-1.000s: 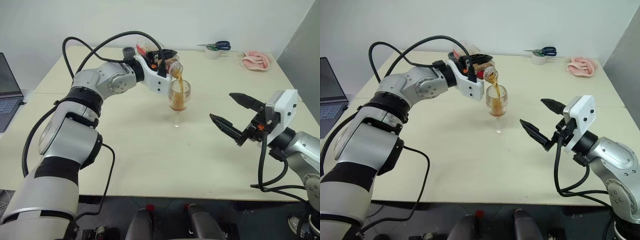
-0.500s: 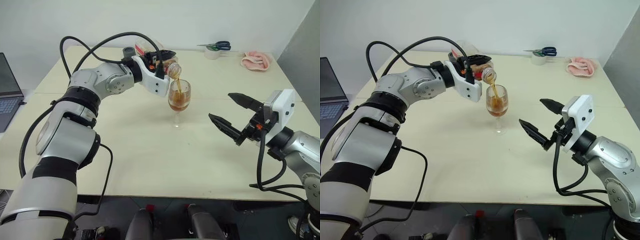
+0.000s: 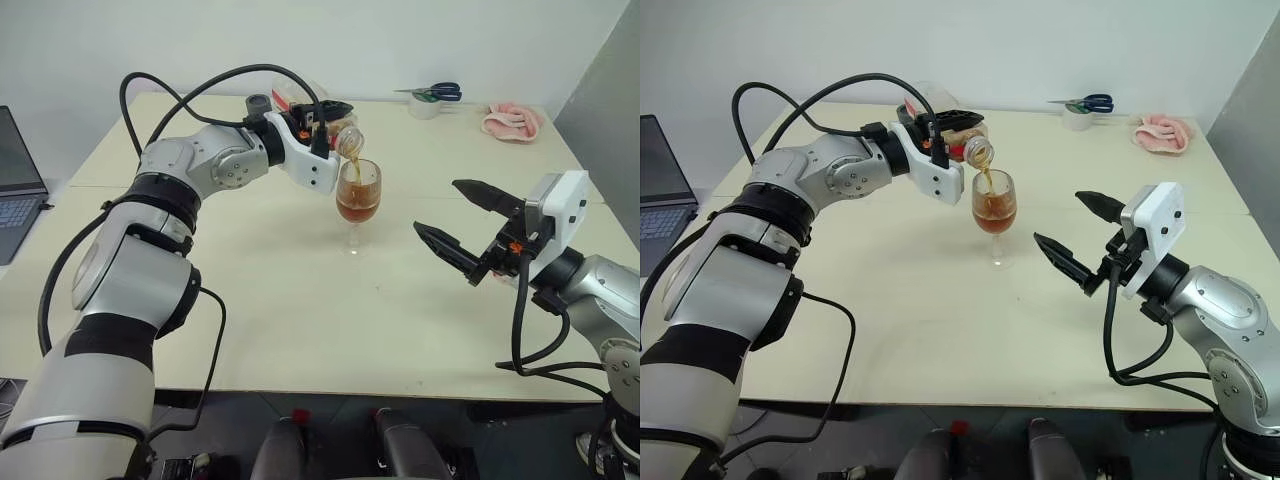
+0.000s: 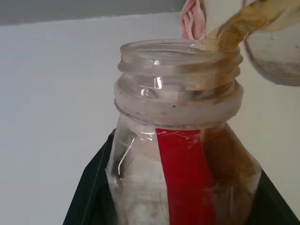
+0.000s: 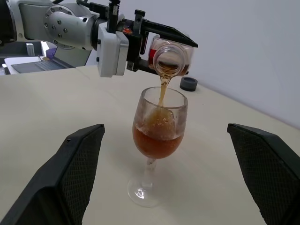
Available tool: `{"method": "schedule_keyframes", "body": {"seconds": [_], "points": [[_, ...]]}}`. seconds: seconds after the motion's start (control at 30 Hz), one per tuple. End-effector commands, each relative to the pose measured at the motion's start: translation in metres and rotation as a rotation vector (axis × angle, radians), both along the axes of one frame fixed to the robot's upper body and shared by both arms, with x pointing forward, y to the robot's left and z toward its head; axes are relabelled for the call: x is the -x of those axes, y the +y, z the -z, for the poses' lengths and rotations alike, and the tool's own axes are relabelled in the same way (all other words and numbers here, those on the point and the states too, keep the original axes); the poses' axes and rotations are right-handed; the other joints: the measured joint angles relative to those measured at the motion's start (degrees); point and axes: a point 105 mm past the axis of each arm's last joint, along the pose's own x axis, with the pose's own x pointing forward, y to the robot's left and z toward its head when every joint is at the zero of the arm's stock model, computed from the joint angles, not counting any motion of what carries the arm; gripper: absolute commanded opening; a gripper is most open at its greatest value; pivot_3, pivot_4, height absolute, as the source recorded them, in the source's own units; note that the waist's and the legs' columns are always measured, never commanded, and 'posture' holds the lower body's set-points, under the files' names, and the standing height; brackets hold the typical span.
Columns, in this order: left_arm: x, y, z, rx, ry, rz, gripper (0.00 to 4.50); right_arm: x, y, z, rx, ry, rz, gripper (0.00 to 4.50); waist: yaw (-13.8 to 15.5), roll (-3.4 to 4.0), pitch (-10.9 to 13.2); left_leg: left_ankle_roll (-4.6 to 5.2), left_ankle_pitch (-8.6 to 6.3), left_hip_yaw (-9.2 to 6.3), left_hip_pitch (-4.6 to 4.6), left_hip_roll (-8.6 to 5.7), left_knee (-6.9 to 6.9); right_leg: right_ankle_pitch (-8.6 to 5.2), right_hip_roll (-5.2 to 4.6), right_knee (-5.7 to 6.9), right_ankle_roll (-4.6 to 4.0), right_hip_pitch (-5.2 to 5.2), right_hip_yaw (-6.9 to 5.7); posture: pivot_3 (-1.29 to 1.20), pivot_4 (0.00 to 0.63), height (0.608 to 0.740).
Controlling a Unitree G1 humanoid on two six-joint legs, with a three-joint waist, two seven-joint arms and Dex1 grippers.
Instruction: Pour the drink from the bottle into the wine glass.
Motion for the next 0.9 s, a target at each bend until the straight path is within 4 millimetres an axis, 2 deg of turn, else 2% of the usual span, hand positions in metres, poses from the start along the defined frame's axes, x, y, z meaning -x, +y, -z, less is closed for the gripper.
{"method": "schedule_keyframes", "body": {"seconds": [0.03,0.23,0.33,0.4,0.5,0.63,0.77,0.9], "points": [[0.002,0.002,-0.026,0.213,0.083,0.029,1.79,0.005,0.004,-0.012,-0.007,-0.06,-0.019,4.5,0.03,0.0,0.0,0.0,0.0,0.0,0.02,0.0,0.0,0.0,0.0,0.03,0.0,0.01,0.0,0.0,0.15,0.74],[-0.001,0.014,-0.022,0.441,0.304,0.065,1.79,0.004,0.011,-0.024,-0.015,-0.094,-0.058,4.5,-0.77,0.0,0.0,0.02,0.02,0.23,0.36,-0.01,-0.03,-0.01,0.02,0.37,-0.01,0.07,0.29,0.0,0.15,0.74],[-0.01,0.04,-0.028,0.716,0.45,0.051,1.79,-0.004,0.018,-0.044,-0.038,-0.134,-0.071,4.5,-1.41,0.0,0.0,0.04,0.03,0.26,0.39,0.03,-0.01,-0.02,0.09,0.46,-0.01,0.04,0.35,0.0,0.15,0.74],[-0.02,0.072,-0.026,0.981,0.542,0.002,1.78,-0.022,0.022,-0.05,-0.053,-0.044,-0.059,4.5,-2.21,0.01,0.0,0.05,0.03,0.25,0.39,0.08,-0.01,-0.01,0.13,0.47,-0.02,0.03,0.34,0.0,0.15,0.74],[-0.024,0.108,-0.003,1.206,0.601,-0.086,1.77,-0.041,0.04,-0.061,-0.065,0.031,-0.101,4.5,-2.81,0.09,-0.06,0.05,0.03,0.18,0.45,0.15,-0.03,-0.01,0.16,0.5,-0.04,0.04,0.28,0.0,0.15,0.74],[-0.017,0.134,0.025,1.332,0.632,-0.187,1.77,-0.047,0.071,-0.07,-0.042,0.08,-0.184,4.5,-2.68,0.11,-0.07,0.05,0.03,0.12,0.44,0.22,-0.07,-0.02,0.17,0.57,-0.09,-0.02,0.23,0.0,0.15,0.74],[-0.007,0.163,0.05,1.443,0.605,-0.308,1.77,-0.055,0.098,-0.049,0.036,0.138,-0.248,4.5,-2.33,0.06,-0.1,0.05,0.03,-0.02,0.31,0.2,-0.02,-0.02,0.1,0.53,-0.09,-0.03,0.03,0.0,0.15,0.74],[0.004,0.18,0.064,1.495,0.558,-0.375,1.77,-0.049,0.116,-0.035,0.097,0.165,-0.33,4.5,-1.67,0.06,-0.1,0.04,0.04,-0.05,0.3,0.09,0.02,-0.02,-0.05,0.5,-0.09,0.01,-0.02,0.0,0.15,0.74]]}}
